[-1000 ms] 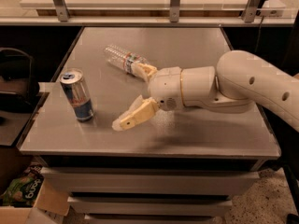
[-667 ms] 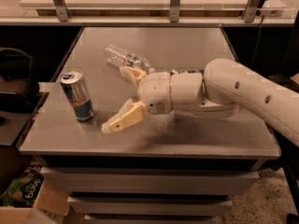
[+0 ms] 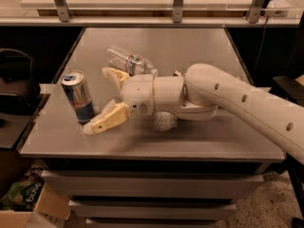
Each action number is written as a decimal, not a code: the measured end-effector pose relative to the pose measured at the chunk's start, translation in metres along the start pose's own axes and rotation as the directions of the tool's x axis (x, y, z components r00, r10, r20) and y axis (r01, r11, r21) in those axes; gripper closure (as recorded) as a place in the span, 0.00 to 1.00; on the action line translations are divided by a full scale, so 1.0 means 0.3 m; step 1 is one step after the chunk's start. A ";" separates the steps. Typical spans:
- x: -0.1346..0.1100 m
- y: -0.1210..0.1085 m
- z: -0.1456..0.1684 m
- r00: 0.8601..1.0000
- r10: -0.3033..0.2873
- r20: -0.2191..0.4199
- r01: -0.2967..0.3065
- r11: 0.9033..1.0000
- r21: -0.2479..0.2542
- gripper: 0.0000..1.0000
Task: Knock redbull can over
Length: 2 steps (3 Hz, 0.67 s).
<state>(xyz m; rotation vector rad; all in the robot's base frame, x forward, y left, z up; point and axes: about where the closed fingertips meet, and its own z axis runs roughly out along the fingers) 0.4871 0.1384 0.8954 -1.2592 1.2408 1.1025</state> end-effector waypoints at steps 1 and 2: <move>-0.017 -0.011 0.058 1.000 0.006 0.009 -0.005 1.000 -0.016 0.00; -0.034 -0.016 0.103 1.000 0.014 0.003 -0.014 1.000 -0.028 0.00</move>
Offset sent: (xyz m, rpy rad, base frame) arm 0.0107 0.0438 0.0114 -0.0060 0.0300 0.0308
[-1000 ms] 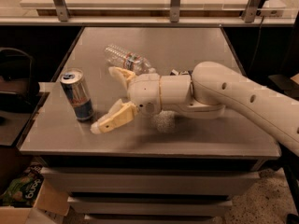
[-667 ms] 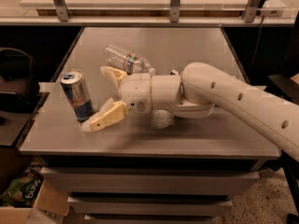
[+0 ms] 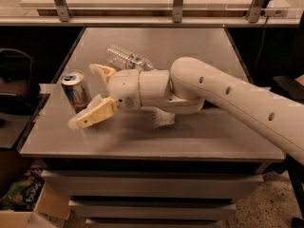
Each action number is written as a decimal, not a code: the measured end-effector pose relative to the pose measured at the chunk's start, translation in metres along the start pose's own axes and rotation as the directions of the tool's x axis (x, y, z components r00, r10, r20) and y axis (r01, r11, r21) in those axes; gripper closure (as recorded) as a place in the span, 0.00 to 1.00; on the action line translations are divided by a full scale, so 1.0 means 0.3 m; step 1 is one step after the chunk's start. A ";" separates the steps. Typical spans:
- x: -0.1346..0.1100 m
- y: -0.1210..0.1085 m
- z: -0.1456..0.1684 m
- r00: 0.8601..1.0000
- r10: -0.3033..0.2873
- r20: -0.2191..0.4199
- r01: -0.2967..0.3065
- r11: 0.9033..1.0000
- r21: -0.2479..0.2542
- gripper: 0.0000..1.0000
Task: Knock redbull can over
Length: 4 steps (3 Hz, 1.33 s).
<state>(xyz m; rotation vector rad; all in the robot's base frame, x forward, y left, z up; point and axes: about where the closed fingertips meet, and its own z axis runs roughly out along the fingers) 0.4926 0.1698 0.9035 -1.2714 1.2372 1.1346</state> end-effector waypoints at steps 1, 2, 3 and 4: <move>-0.011 0.004 0.036 1.000 0.019 0.012 -0.019 1.000 -0.016 0.14; -0.014 0.008 0.055 0.999 0.047 0.026 -0.047 0.999 -0.022 0.37; -0.005 0.010 0.061 0.996 0.082 0.040 -0.080 0.996 -0.030 0.60; 0.024 0.008 0.047 0.995 0.095 0.004 -0.094 0.993 -0.066 0.84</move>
Offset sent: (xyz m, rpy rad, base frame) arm -0.0005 0.0194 0.0017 0.0434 0.0879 0.0149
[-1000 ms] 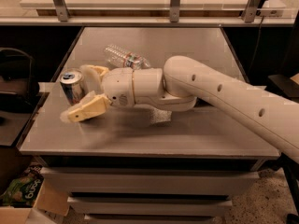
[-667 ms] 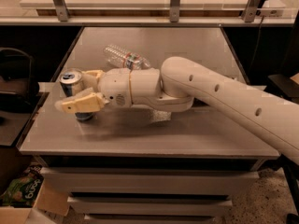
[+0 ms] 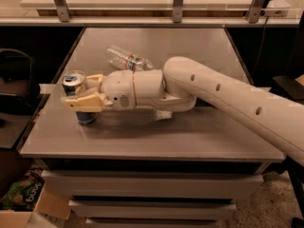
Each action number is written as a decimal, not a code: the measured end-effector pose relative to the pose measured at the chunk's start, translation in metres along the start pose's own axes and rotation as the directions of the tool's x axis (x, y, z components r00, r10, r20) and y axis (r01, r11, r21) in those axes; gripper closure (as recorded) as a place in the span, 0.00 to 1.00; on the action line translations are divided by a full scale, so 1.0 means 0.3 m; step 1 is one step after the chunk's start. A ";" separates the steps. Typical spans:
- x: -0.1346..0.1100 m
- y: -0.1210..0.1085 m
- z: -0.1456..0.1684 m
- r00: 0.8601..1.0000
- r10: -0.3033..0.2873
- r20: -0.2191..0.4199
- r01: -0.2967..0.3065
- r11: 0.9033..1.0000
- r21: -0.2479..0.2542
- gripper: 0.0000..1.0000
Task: Knock redbull can over
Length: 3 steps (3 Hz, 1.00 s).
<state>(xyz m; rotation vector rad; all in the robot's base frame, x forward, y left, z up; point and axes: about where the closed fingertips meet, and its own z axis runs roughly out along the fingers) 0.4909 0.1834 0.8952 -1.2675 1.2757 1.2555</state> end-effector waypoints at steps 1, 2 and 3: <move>-0.002 0.000 -0.004 1.000 -0.001 -0.012 0.001 1.000 -0.008 1.00; -0.005 0.000 -0.005 1.000 -0.001 -0.012 0.001 1.000 -0.008 1.00; -0.005 0.000 -0.005 1.000 -0.001 -0.012 0.001 1.000 -0.008 1.00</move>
Offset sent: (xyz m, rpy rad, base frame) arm 0.0179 -0.0720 -0.0262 -0.4206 -0.1235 0.0875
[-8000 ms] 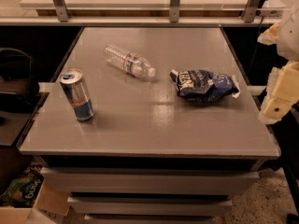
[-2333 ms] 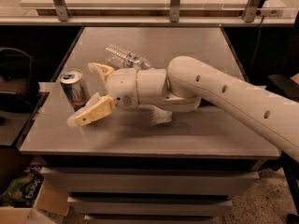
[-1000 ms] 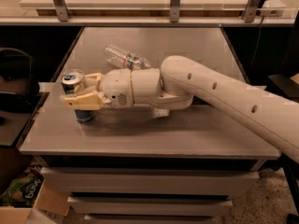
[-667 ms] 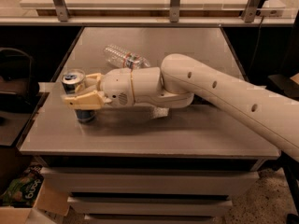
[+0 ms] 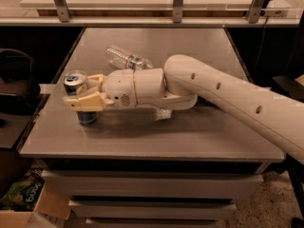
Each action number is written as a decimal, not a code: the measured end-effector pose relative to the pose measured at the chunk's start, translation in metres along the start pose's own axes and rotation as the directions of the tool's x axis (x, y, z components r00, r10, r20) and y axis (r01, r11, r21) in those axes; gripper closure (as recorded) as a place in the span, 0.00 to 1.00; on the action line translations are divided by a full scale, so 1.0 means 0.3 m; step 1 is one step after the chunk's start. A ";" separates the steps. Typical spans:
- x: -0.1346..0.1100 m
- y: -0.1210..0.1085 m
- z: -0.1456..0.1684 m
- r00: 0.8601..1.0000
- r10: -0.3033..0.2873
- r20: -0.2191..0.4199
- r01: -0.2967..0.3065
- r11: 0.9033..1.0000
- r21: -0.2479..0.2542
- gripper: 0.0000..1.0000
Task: Knock redbull can over
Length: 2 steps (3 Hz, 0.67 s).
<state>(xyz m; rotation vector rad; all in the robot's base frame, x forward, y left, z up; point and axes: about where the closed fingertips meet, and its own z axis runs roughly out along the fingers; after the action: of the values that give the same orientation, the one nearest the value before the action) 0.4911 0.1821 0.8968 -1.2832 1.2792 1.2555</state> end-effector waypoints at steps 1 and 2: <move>0.000 0.000 0.000 1.000 0.000 0.000 0.000 1.000 0.000 1.00; 0.000 0.000 0.000 1.000 0.000 0.000 0.000 1.000 0.000 1.00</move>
Offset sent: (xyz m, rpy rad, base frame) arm 0.0223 -0.0961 -0.0140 -0.5125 -0.1714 0.0484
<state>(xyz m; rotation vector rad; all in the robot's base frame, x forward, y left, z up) 0.4911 0.1820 0.8969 -1.2835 1.2794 1.2553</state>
